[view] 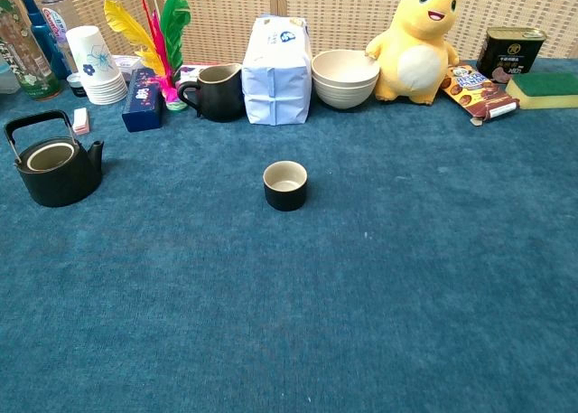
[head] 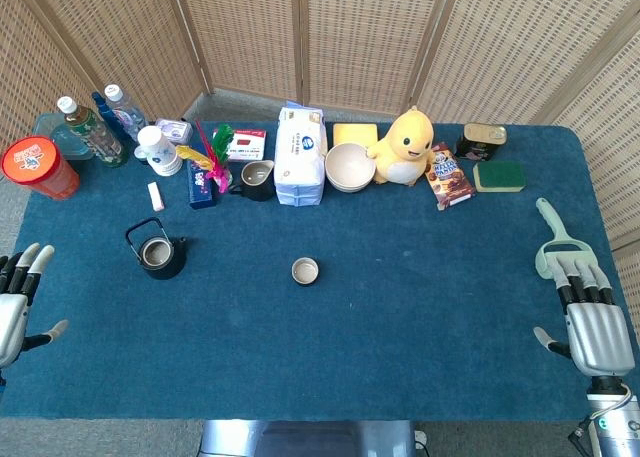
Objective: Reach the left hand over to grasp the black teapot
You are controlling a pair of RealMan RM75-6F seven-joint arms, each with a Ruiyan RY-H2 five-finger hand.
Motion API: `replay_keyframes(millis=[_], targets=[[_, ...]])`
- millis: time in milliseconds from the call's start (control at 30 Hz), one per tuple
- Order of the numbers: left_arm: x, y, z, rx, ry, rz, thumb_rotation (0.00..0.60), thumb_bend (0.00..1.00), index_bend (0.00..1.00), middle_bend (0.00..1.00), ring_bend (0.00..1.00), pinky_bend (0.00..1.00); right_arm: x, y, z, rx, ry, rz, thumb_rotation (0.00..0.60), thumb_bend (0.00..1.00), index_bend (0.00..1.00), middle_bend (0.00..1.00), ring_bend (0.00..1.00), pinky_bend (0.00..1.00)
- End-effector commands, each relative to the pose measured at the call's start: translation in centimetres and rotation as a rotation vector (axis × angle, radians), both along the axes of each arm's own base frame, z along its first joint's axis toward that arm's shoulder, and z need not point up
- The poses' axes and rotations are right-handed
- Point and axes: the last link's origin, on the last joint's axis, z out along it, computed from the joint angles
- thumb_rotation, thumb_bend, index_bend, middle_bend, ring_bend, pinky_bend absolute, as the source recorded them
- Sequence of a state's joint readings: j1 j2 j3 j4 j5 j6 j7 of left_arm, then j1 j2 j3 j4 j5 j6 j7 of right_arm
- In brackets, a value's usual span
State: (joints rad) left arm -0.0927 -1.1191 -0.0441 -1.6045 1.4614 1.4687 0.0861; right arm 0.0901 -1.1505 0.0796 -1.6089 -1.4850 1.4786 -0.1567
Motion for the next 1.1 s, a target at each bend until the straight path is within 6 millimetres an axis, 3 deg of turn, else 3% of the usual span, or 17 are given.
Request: replay_keyframes(millis=[33,200,467,667,1100], targets=[[-0.1,0.0,0.0,-0.001,0.002,0.002,0.6,0.0,0.0,0.0,0.0,0.0,-0.1,0.0,0.0,0.001,0.0,-0.003,0.6,0.0,0.0,0.0,0.0,0.0],[-0.8,2.0,-1.0,-0.017,-0.006,0.018,0.6,0.0,0.0,0.0,0.0,0.0,0.1,0.1,-0.1,0.003,0.002,0.003,0.6,0.0,0.0,0.0,0.0,0.0],[-0.5,7.7,-4.5,-0.032,-0.068,-0.013,0.6,0.0,0.0,0.0,0.0,0.0,0.0,-0.1,-0.4,0.016,0.004,-0.012,0.6,0.0,0.0,0.0,0.0,0.0],[0.1,8.8,-7.0,-0.091,-0.048,0.021,0.6,0.0,0.0,0.0,0.0,0.0,-0.6,-0.3,-0.4,0.014,0.009,-0.035,0.6,0.0,0.0,0.0,0.0,0.0],[0.8,10.8,-9.9,-0.068,-0.05,0.001,0.6,0.0,0.0,0.0,0.0,0.0,-0.7,-0.4,-0.9,0.033,0.0,-0.036,0.6,0.0,0.0,0.0,0.0,0.0]])
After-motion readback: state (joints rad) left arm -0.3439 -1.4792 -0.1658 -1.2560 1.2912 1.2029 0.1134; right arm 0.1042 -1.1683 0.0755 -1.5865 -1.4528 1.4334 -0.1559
